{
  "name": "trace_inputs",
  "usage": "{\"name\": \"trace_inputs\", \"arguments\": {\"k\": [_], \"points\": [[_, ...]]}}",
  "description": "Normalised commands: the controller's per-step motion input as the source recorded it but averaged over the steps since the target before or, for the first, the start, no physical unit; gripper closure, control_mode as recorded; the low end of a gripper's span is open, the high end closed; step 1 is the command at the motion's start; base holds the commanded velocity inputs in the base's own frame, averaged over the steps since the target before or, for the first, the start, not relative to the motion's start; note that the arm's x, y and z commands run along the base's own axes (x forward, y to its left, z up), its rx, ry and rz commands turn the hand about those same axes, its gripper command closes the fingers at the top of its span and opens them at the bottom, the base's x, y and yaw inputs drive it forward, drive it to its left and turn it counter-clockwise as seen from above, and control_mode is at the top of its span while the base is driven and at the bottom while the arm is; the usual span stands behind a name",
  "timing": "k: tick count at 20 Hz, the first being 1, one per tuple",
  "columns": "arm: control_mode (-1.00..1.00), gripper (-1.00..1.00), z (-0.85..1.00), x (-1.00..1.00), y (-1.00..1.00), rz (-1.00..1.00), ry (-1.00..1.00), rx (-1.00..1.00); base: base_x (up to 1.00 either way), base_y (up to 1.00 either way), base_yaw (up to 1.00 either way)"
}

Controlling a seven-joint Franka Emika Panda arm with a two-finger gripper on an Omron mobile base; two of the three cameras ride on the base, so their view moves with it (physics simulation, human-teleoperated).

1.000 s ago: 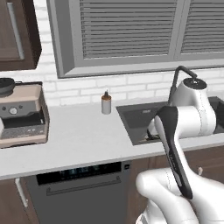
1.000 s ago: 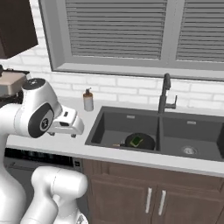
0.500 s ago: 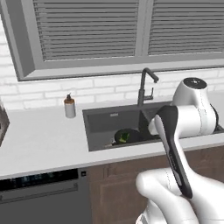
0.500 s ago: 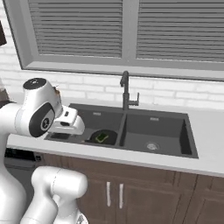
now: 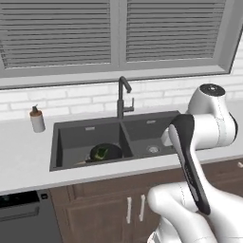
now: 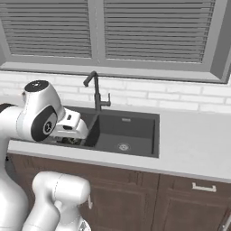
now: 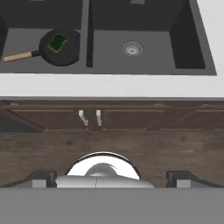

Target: Pick the pan and sponge and place them into the sink. Then turn on the water.

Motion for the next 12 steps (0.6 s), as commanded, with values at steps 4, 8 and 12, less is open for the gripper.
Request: {"name": "trace_inputs", "arguments": {"k": [4, 8, 12], "points": [[1.00, -1.00, 0.00, 0.00, 0.00, 0.00, 0.00, 0.00, 0.28, -0.60, 0.00], [1.00, -1.00, 0.00, 0.00, 0.00, 0.00, 0.00, 0.00, 0.34, -0.49, 0.00], [1.00, -1.00, 0.00, 0.00, 0.00, 0.00, 0.00, 0.00, 0.39, -0.43, 0.00]]}}
